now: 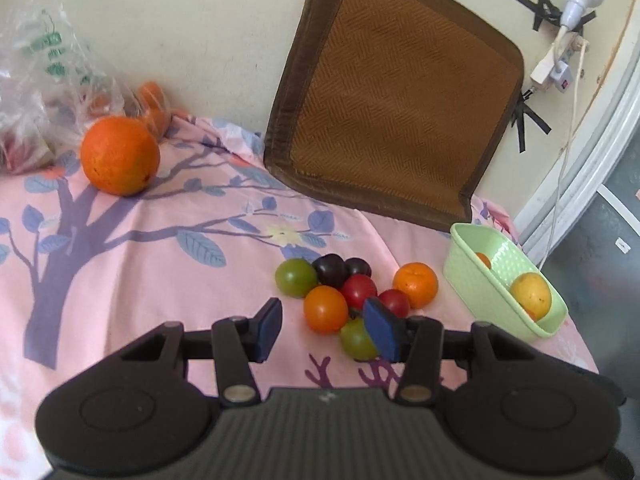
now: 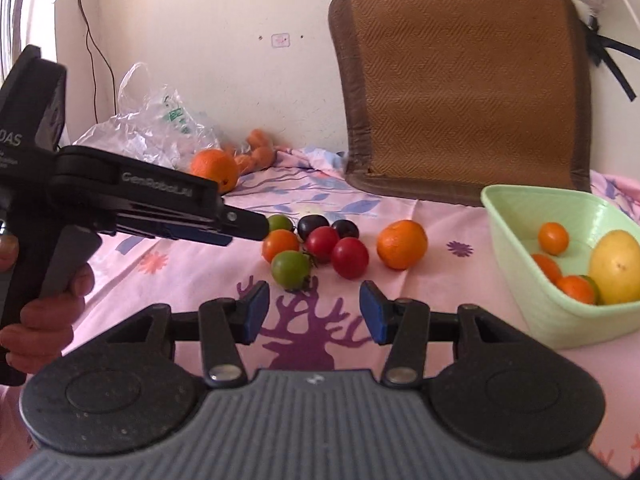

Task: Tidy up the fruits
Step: 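Grasp an orange tangerine with the left tool while the right tool grasps a green lime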

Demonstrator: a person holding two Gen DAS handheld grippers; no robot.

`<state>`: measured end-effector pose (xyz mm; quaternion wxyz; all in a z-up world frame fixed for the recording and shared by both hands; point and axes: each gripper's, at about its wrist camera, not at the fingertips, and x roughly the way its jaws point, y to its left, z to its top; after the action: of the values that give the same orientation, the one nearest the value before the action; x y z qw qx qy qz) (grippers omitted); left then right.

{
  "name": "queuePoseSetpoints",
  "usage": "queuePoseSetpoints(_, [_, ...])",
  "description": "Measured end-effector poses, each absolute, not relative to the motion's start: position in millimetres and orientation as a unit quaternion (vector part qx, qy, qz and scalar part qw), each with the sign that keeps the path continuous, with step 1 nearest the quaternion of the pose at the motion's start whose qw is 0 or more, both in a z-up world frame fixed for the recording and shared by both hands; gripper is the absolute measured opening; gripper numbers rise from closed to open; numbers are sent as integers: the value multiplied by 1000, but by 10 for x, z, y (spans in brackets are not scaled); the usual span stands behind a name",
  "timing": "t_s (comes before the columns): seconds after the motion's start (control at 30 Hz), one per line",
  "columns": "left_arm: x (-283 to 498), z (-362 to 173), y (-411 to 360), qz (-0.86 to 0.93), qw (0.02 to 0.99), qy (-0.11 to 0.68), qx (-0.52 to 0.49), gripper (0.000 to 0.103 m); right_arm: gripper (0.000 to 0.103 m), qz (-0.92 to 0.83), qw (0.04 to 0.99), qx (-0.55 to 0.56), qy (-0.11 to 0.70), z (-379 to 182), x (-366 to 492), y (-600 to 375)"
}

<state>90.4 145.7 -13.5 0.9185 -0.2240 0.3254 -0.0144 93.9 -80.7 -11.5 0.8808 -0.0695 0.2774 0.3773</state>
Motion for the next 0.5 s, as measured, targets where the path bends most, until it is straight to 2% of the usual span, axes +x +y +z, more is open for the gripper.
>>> queuePoseSetpoints(0.13, [1112, -265, 1538, -29, 901, 340, -269, 46, 53, 391, 868, -98, 291, -205, 1060, -563])
queuePoseSetpoints(0.27, [1155, -333, 1510, -26, 902, 339, -267, 43, 51, 398, 857, -115, 305, -299, 1169, -391])
queuePoseSetpoints(0.3, [1149, -329, 1485, -23, 905, 338, -259, 38, 37, 401, 857, -115, 303, -289, 1172, -388])
queuePoseSetpoints(0.33, [1140, -328, 1461, -18, 907, 338, -250, 33, 30, 402, 857, -117, 300, -285, 1171, -384])
queuePoseSetpoints(0.37, [1131, -332, 1443, -19, 908, 338, -248, 29, 30, 403, 857, -117, 299, -281, 1162, -397])
queuePoseSetpoints(0.5, [1031, -307, 1345, -23, 910, 336, -242, 29, 30, 402, 858, -105, 301, -244, 1066, -564])
